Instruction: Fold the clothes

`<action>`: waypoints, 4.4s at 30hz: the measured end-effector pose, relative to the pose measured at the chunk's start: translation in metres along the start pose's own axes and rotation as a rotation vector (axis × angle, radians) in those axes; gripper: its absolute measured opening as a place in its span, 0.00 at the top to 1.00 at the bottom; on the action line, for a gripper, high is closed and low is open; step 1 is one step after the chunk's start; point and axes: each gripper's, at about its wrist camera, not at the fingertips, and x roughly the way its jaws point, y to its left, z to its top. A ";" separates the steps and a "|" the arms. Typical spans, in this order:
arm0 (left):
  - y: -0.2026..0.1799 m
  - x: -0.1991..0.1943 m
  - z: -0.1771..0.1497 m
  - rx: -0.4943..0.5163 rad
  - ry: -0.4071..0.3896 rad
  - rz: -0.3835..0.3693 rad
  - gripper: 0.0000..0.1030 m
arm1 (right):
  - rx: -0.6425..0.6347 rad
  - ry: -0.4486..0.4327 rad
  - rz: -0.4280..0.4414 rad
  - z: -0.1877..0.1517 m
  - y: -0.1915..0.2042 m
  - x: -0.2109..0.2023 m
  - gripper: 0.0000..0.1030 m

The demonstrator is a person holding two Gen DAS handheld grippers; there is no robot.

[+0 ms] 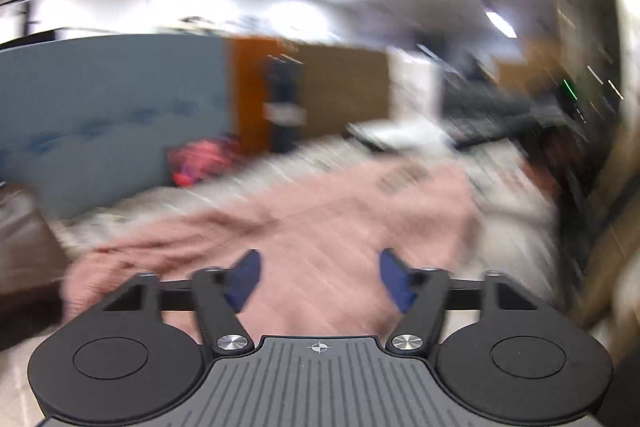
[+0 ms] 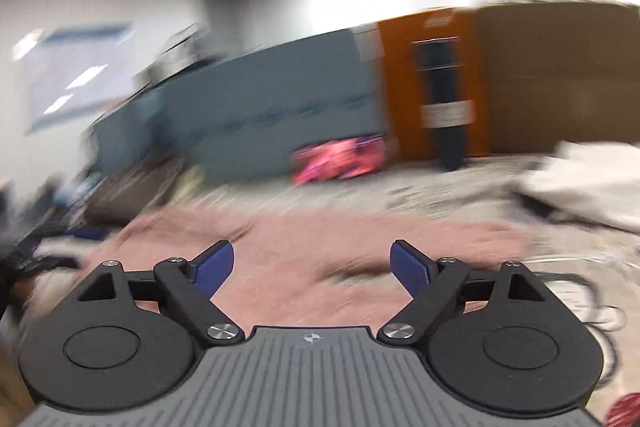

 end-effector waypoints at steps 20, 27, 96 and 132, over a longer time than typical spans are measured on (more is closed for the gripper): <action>0.069 0.103 0.024 0.219 0.317 0.415 0.43 | 0.225 0.194 -0.428 0.018 -0.099 0.112 0.46; 0.086 0.116 0.013 0.012 0.331 0.366 0.81 | 0.044 0.235 -0.348 0.013 -0.074 0.115 0.84; -0.040 0.033 -0.004 0.216 0.136 0.148 0.16 | -0.042 0.156 -0.826 -0.032 -0.047 0.000 0.47; -0.021 0.032 0.005 0.206 0.123 0.360 0.10 | -0.224 0.275 -0.002 -0.038 0.124 0.094 0.37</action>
